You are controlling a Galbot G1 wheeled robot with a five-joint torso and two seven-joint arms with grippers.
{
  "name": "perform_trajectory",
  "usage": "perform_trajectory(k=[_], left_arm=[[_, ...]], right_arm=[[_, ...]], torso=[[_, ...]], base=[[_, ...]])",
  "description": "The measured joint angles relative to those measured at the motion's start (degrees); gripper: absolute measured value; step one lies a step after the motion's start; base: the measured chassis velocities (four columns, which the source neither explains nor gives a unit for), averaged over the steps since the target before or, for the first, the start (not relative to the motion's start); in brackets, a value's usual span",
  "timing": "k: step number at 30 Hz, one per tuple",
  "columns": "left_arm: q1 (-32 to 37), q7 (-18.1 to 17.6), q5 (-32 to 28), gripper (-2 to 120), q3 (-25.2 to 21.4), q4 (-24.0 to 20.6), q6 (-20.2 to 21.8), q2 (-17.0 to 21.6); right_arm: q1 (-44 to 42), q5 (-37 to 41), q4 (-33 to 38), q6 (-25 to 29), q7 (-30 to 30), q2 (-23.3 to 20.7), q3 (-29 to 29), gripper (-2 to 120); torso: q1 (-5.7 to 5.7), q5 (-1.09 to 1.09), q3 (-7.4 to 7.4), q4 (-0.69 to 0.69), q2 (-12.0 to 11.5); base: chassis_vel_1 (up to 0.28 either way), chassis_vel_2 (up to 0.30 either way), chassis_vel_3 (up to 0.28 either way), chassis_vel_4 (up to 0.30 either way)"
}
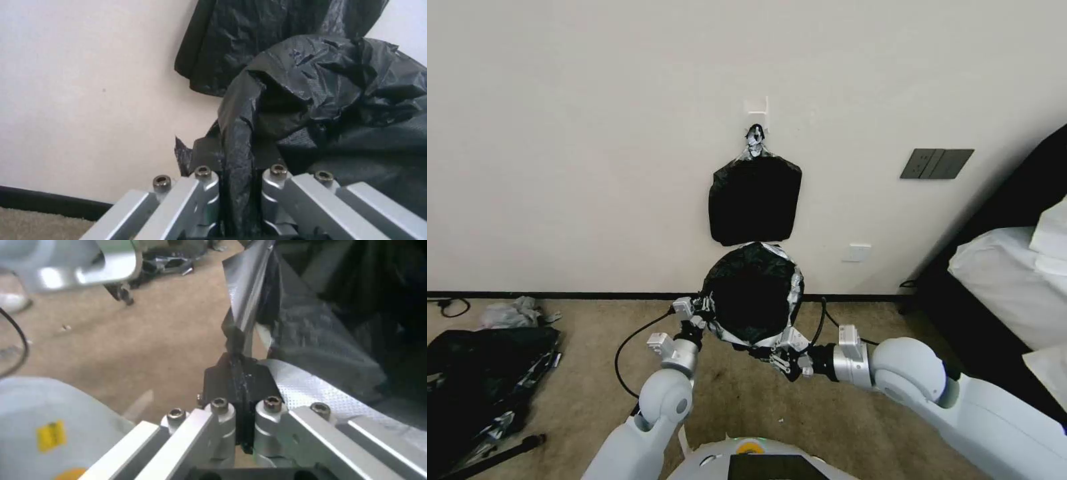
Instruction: Place a trash bag onto the trash bin.
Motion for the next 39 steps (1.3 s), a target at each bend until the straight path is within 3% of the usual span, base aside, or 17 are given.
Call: perform_trajectory(k=[17, 30, 39], left_arm=[[0.03, -1.78, -5.6, 5, -0.77, -1.74, 1.83, 0.31], [0.86, -1.68, -6.21, 5, -1.31, -2.03, 1.98, 0.37], [-0.13, -2.27, -5.85, 5, -1.56, -0.3, 1.83, -0.18]], right_arm=[[-1.11, -6.16, -5.42, 0.73, -1.84, 0.82, 1.48, 0], [-4.52, -5.12, -6.24, 1.32, -1.07, 1.13, 8.65, 0], [-11.85, -4.93, -2.77, 9.6, -2.69, 0.26, 13.0, 32]], torso=[[0.0, -0.01, 0.0, -0.01, 0.0], [0.0, 0.0, 0.0, 0.0, 0.0], [0.0, -0.01, 0.0, -0.01, 0.0]], base=[[0.0, 0.0, 0.0, 0.0], [0.0, 0.0, 0.0, 0.0], [0.0, 0.0, 0.0, 0.0]])
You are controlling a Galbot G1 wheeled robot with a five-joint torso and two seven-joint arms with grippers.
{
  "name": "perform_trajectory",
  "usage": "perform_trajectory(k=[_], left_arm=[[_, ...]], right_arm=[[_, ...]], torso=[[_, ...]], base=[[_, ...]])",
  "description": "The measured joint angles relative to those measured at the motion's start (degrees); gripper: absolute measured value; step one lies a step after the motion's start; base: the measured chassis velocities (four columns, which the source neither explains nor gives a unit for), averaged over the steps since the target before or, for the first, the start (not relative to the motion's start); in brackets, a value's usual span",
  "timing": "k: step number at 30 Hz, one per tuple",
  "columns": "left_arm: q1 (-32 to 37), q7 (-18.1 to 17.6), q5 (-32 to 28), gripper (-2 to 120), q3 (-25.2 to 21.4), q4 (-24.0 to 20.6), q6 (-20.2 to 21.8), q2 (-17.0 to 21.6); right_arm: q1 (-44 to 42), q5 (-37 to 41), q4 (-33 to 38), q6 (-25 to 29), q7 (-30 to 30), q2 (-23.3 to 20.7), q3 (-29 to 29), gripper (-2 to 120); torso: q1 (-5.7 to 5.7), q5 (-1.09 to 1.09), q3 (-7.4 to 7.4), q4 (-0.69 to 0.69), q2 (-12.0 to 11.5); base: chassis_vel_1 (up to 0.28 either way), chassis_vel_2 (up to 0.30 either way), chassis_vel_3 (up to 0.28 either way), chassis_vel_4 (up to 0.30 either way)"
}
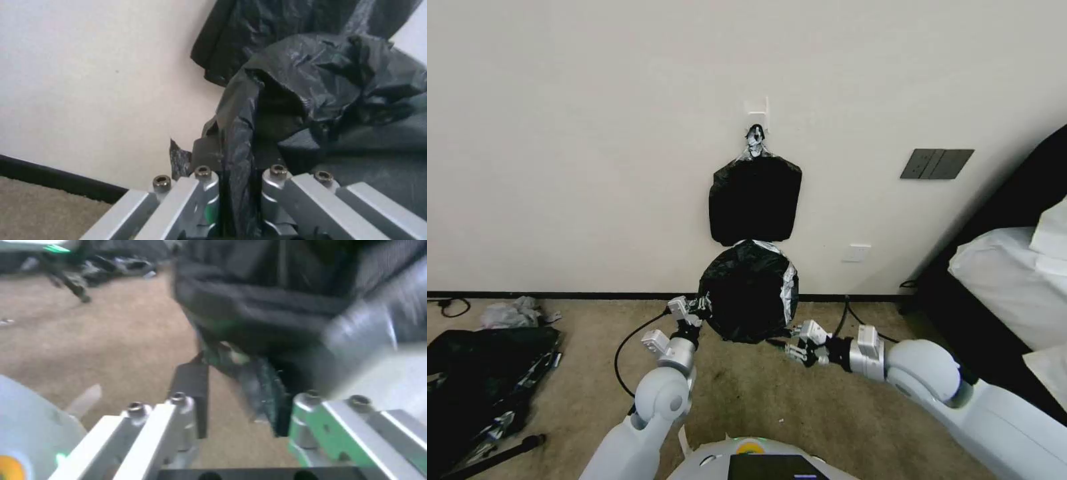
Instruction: Place a trash bag onto the trash bin.
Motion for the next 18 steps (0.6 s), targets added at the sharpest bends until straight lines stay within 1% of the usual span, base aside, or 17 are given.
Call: perform_trajectory(k=[1, 2, 3, 5, 6, 7, 8, 9, 10, 11, 12, 13, 14, 15, 16, 17, 18], left_arm=[[-0.25, -0.19, 0.01, 5, -0.04, 0.27, -0.05, -0.01], [-0.44, -0.35, 0.01, 5, -0.08, 0.44, -0.07, -0.02], [-0.44, -0.35, 0.01, 5, -0.08, 0.44, -0.07, -0.02], [-1.01, -0.8, 0.0, 5, -0.25, 1.03, -0.11, 0.0], [-1.01, -0.8, 0.0, 5, -0.25, 1.03, -0.11, 0.0], [-1.4, -1.05, -0.01, 5, -0.39, 1.42, -0.17, 0.06], [-1.6, -1.17, -0.02, 5, -0.46, 1.66, -0.21, 0.09], [-1.6, -1.17, -0.02, 5, -0.46, 1.66, -0.21, 0.09], [-1.83, -1.35, -0.02, 5, -0.49, 1.93, -0.23, 0.14], [-2.04, -1.53, -0.02, 5, -0.5, 2.14, -0.26, 0.17], [-2.04, -1.53, -0.02, 5, -0.5, 2.14, -0.26, 0.17], [-2.17, -1.66, -0.01, 5, -0.5, 2.25, -0.27, 0.19], [-2.36, -1.89, 0.18, 5, -0.29, 2.33, -0.29, 0.24], [-2.39, -2.05, 0.37, 5, -0.05, 2.32, -0.3, 0.26], [-2.39, -2.05, 0.37, 5, -0.05, 2.32, -0.3, 0.26], [-2.41, -2.21, 0.66, 5, 0.22, 2.27, -0.3, 0.27], [-2.5, -2.38, 1.57, 5, 0.8, 2.09, -0.32, 0.32]], right_arm=[[-0.56, -0.26, 0.05, 0.77, -0.85, -0.2, 0.39, 37], [-1.0, -0.5, 0.05, 1.32, -1.63, -0.41, 0.85, 41], [-1.0, -0.5, 0.05, 1.32, -1.63, -0.41, 0.85, 41], [-2.58, -0.81, -0.05, 2.84, -3.46, -1.12, 2.46, 51], [-2.58, -0.81, -0.05, 2.84, -3.46, -1.12, 2.46, 51], [-3.58, -0.65, -0.05, 3.62, -3.91, -1.42, 3.92, 58], [-3.95, -0.22, -0.01, 3.83, -3.88, -1.46, 4.84, 63], [-3.95, -0.22, -0.01, 3.83, -3.88, -1.46, 4.84, 63], [-3.97, 0.74, 0.19, 3.85, -3.24, -1.45, 5.66, 68], [-3.27, 2.99, 0.61, 3.52, -1.25, -1.34, 6.2, 73], [-3.27, 2.99, 0.61, 3.52, -1.25, -1.34, 6.2, 73], [-2.4, 4.83, 0.93, 2.81, 0.48, -1.19, 6.28, 76], [0.03, 8.48, 1.71, 1.12, 5.36, -0.59, 6.22, 83], [1.4, 10.56, 2.26, 0.24, 9.06, -0.15, 5.88, 88], [1.4, 10.56, 2.26, 0.24, 9.06, -0.15, 5.88, 88], [2.56, 12.23, 2.76, -0.89, 13.01, 0.42, 5.31, 91], [4.49, 15.05, 3.6, -3.68, 22.62, 1.98, 3.94, 97]], torso=[[0.0, 0.01, 0.0, 0.0, 0.0], [0.0, 0.01, 0.0, 0.02, 0.0], [0.0, 0.01, 0.0, 0.02, 0.0], [0.0, 0.01, 0.0, 0.02, 0.0], [0.0, 0.01, 0.0, 0.02, 0.0], [0.0, 0.01, 0.0, 0.01, 0.0], [0.0, 0.0, 0.0, 0.0, 0.0], [0.0, 0.0, 0.0, 0.0, 0.0], [0.0, 0.01, 0.0, 0.0, 0.0], [0.0, 0.01, 0.0, 0.0, 0.0], [0.0, 0.01, 0.0, 0.0, 0.0], [0.0, 0.0, 0.0, 0.0, 0.0], [0.0, 0.01, 0.0, 0.02, 0.0], [0.0, 0.0, 0.0, 0.03, 0.0], [0.0, 0.0, 0.0, 0.03, 0.0], [0.0, -0.02, 0.0, 0.03, 0.0], [0.0, 0.0, 0.0, 0.03, 0.0]], base=[[0.0, 0.0, 0.0, 0.0], [0.0, 0.0, 0.0, 0.0], [0.0, 0.0, 0.0, 0.0], [0.0, 0.0, 0.0, 0.0], [0.0, 0.0, 0.0, 0.0], [0.0, 0.0, 0.0, 0.0], [0.0, 0.0, 0.0, 0.0], [0.0, 0.0, 0.0, 0.0], [0.0, 0.0, 0.0, 0.0], [0.0, 0.0, 0.0, 0.0], [0.0, 0.0, 0.0, 0.0], [0.0, 0.0, 0.0, 0.0], [0.0, 0.0, 0.0, 0.0], [0.0, 0.0, 0.0, 0.0], [0.0, 0.0, 0.0, 0.0], [0.0, 0.0, 0.0, 0.0], [0.0, 0.0, 0.0, 0.0]])
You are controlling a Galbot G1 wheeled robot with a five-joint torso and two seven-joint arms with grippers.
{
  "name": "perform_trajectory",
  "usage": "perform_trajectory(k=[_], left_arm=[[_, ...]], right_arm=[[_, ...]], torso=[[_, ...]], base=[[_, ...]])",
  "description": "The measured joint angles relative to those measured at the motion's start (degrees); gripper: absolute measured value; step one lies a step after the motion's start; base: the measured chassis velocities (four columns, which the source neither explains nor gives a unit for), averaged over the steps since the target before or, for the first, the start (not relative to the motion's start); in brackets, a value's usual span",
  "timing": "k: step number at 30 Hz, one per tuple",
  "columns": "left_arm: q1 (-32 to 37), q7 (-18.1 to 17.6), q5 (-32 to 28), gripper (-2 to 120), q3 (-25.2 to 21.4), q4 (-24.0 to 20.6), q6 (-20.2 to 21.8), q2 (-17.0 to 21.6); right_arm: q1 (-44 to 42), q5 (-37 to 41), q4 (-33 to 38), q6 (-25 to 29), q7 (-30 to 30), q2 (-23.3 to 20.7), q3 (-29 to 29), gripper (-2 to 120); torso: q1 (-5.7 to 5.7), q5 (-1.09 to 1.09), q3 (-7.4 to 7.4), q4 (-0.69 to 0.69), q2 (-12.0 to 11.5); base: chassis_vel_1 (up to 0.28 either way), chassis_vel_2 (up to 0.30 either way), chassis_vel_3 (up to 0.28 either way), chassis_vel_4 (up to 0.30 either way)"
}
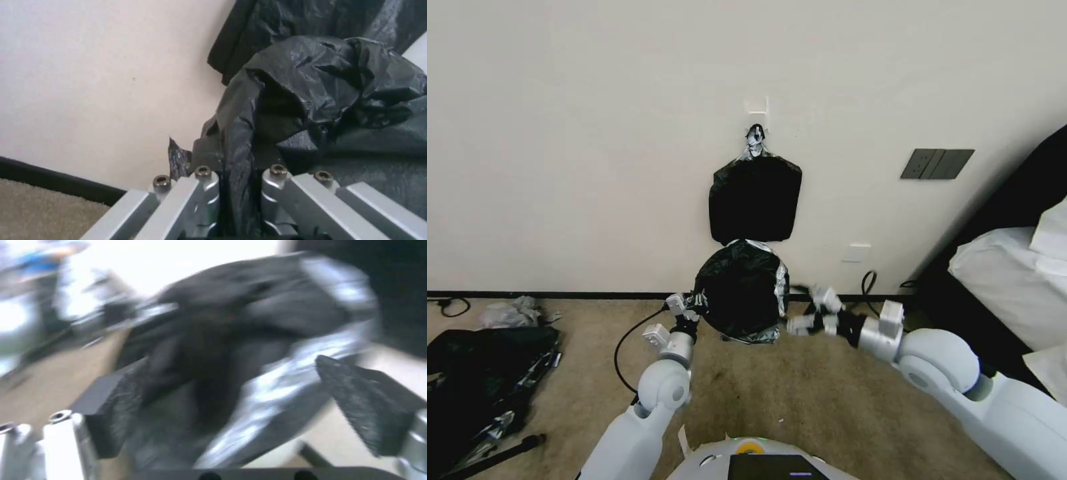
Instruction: Place a trash bag onto the trash bin.
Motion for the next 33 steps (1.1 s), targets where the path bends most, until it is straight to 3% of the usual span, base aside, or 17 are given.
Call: perform_trajectory(k=[1, 2, 4, 6, 10, 11, 13, 22, 33], left_arm=[[-0.05, -0.04, 0.36, 5, 0.27, -0.11, -0.03, 0.04], [-0.05, -0.04, 0.36, 5, 0.27, -0.11, -0.03, 0.04], [-0.19, -0.31, 0.93, 5, 1.0, -0.62, -0.05, 0.33], [-0.28, -0.4, 1.05, 5, 1.16, -0.77, -0.05, 0.48], [-1.03, -0.8, 1.77, 5, 1.54, -0.8, -0.06, 1.12], [-1.03, -0.8, 1.77, 5, 1.54, -0.8, -0.06, 1.12], [-1.43, -0.87, 2.67, 5, 1.89, -0.35, -0.06, 1.25], [-1.75, -0.75, 4.68, 5, 2.73, 0.06, -0.24, 1.21], [-1.91, -0.71, 4.61, 5, 2.8, -0.37, -0.26, 0.92]], right_arm=[[0.79, 1.33, 0.23, -1.36, 5.29, 1.18, -0.95, 98], [0.79, 1.33, 0.23, -1.36, 5.29, 1.18, -0.95, 98], [1.13, 3.69, 0.34, -2.58, 15.02, 5.35, -3.32, 100], [0.82, 4.24, 0.53, -2.69, 17.11, 6.65, -3.85, 100], [-0.94, 4.43, 3.21, -2.91, 28.47, 13.87, -8.34, 98], [-0.94, 4.43, 3.21, -2.91, 28.47, 13.87, -8.34, 98], [-0.96, 1.26, 4.55, -2.95, 33.56, 16.07, -11.52, 97], [-1.04, -10.78, 4.12, -3.76, 36.71, 17.11, -16.08, 99], [-0.81, -15.85, 1.74, -4.6, 39.19, 17.05, -16.81, 98]], torso=[[0.0, -0.01, 0.0, -0.01, 0.0], [0.0, -0.01, 0.0, -0.01, 0.0], [0.0, 0.01, 0.0, -0.01, 0.0], [0.0, 0.04, 0.0, -0.02, 0.0], [0.0, 0.01, 0.0, -0.02, 0.0], [0.0, 0.01, 0.0, -0.02, 0.0], [0.0, -0.01, 0.0, -0.02, 0.0], [0.0, 0.01, 0.0, -0.02, 0.0], [0.0, 0.01, 0.0, -0.02, 0.0]], base=[[0.0, 0.0, 0.0, 0.0], [0.0, 0.0, 0.0, 0.0], [0.0, 0.0, 0.0, 0.0], [0.0, 0.0, 0.0, 0.0], [0.0, 0.0, 0.0, 0.0], [0.0, 0.0, 0.0, 0.0], [0.0, 0.0, 0.0, 0.0], [0.0, 0.0, 0.0, 0.0], [0.0, 0.0, 0.0, 0.0]])
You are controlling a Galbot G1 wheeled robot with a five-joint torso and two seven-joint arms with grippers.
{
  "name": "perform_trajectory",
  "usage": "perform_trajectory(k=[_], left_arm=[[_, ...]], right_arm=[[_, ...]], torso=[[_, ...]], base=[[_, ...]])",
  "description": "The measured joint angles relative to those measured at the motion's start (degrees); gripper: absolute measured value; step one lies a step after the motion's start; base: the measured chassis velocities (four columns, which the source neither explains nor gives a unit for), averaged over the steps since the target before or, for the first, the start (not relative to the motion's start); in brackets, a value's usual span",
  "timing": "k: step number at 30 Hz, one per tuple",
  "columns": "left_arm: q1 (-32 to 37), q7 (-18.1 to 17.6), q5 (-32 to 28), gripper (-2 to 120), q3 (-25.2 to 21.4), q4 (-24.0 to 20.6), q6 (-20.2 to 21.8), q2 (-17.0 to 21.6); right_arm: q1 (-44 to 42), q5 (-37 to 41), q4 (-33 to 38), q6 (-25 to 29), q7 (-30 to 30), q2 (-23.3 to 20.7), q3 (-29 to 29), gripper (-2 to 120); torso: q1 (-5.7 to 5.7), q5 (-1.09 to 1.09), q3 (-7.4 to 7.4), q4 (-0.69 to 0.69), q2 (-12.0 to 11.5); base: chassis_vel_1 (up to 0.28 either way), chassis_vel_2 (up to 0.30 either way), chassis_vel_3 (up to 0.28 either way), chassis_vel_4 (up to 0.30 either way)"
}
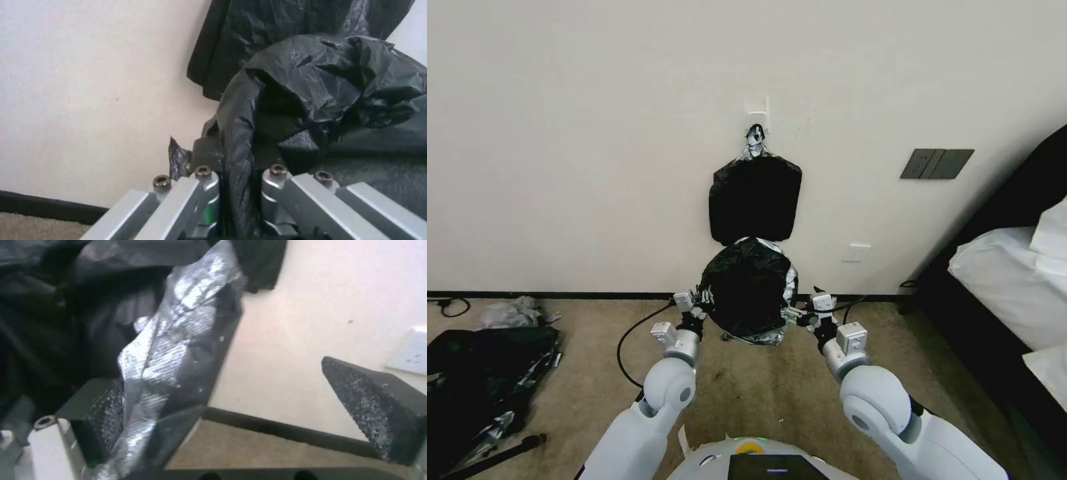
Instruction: Place a trash bag onto the trash bin.
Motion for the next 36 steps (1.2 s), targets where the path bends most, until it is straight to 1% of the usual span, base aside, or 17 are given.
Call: perform_trajectory(k=[6, 15, 20, 22, 25, 26, 29, 30, 32, 33, 35, 36], left_arm=[[-0.04, 0.08, -0.09, 5, -0.12, 0.03, -0.01, -0.34], [0.07, 0.2, -0.17, 5, -0.11, 0.22, -0.03, -0.96], [0.43, 0.4, -0.8, 5, -0.44, -0.19, -0.16, -0.76], [0.64, 1.12, -2.42, 5, -0.96, -0.52, -0.59, -0.53], [0.66, 1.31, -3.62, 5, -1.32, -0.6, -0.82, -0.46], [0.63, 1.31, -5.1, 5, -1.69, -0.65, -0.85, -0.47], [0.53, 1.31, -6.72, 5, -1.94, -0.66, -0.85, -0.56], [0.42, 1.31, -7.95, 5, -2.03, -0.66, -0.8, -0.6], [0.37, 1.31, -8.6, 5, -2.1, -0.66, -0.67, -0.61], [0.29, 1.32, -10.67, 5, -2.33, -0.7, -0.05, -0.59], [0.28, 1.32, -11.29, 5, -2.4, -0.72, 0.1, -0.58], [0.28, 1.41, -14.32, 5, -2.83, -0.8, 0.71, -0.51]], right_arm=[[-0.99, 1.7, 1.78, -0.03, 0.61, -1.67, 4.05, 98], [-0.92, 4.6, 1.54, 0.15, 1.5, -2.11, 6.15, 99], [-0.26, 7.48, -0.48, 0.16, 1.89, -1.56, 6.73, 99], [0.38, 10.5, -2.11, 0.66, 2.25, -1.06, 7.17, 99], [0.48, 11.12, -3.37, 1.79, 2.04, -0.9, 7.48, 99], [0.25, 11.3, -4.19, 2.94, 1.27, -0.86, 7.7, 100], [-0.05, 11.57, -4.78, 4.18, -0.05, -0.77, 7.82, 100], [-0.07, 11.66, -5.49, 6.02, -1.65, -0.62, 8.01, 100], [-0.03, 11.66, -5.9, 6.84, -2.56, -0.56, 8.15, 100], [0.26, 11.67, -7.02, 9.0, -5.41, -0.42, 8.49, 100], [0.37, 11.74, -7.32, 9.61, -6.22, -0.4, 8.56, 100], [0.87, 12.25, -9.47, 12.87, -10.53, -0.22, 8.78, 100]], torso=[[0.0, 0.0, 0.0, -0.01, 0.0], [0.0, 0.0, 0.0, 0.0, 0.0], [0.0, 0.0, 0.0, 0.0, 0.0], [0.0, 0.0, 0.0, 0.0, 0.0], [0.0, 0.0, 0.0, 0.0, 0.0], [0.0, 0.0, 0.0, 0.0, 0.0], [0.0, 0.0, 0.0, 0.0, 0.0], [0.0, -0.01, 0.0, 0.0, 0.0], [0.0, 0.0, 0.0, -0.01, 0.0], [0.0, 0.0, 0.0, 0.0, 0.0], [0.0, 0.0, 0.0, 0.0, 0.0], [0.0, 0.0, 0.0, 0.0, 0.0]], base=[[0.0, 0.0, 0.0, 0.0], [0.0, 0.0, 0.0, 0.0], [0.0, 0.0, 0.0, 0.0], [0.0, 0.0, 0.0, 0.0], [0.0, 0.0, 0.0, 0.0], [0.0, 0.0, 0.0, 0.0], [0.0, 0.0, 0.0, 0.0], [0.0, 0.0, 0.0, 0.0], [0.0, 0.0, 0.0, 0.0], [0.0, 0.0, 0.0, 0.0], [0.0, 0.0, 0.0, 0.0], [0.0, 0.0, 0.0, 0.0]])
